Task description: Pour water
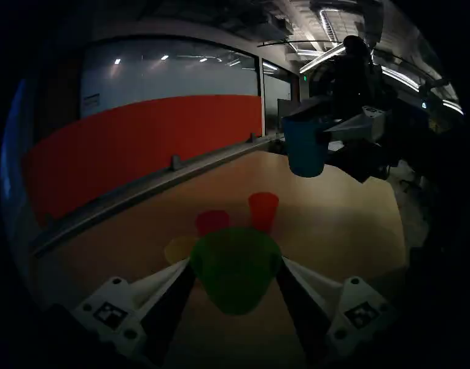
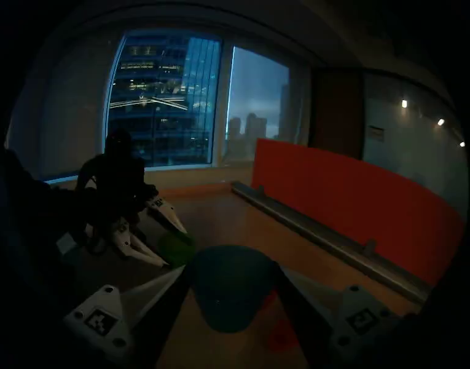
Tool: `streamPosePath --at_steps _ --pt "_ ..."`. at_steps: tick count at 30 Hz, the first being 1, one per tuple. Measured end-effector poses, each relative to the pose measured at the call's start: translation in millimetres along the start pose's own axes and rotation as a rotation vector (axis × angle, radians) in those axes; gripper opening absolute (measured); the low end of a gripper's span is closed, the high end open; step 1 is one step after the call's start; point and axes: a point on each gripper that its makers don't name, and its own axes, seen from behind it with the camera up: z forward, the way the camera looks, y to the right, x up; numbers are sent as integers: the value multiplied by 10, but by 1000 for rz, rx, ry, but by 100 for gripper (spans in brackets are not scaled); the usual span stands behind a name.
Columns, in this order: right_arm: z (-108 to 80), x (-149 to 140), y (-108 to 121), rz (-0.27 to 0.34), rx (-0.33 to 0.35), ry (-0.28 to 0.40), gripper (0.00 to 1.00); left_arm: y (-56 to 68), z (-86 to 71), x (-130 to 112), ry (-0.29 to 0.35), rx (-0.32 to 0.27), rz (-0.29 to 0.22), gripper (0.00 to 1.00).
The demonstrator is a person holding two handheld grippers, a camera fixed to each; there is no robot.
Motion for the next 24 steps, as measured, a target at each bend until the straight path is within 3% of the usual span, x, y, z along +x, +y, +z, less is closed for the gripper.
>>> streamPosePath --at_steps 24 --pt "209 -754 -56 -7 48 -207 96 57 61 -417 -114 -21 -11 88"
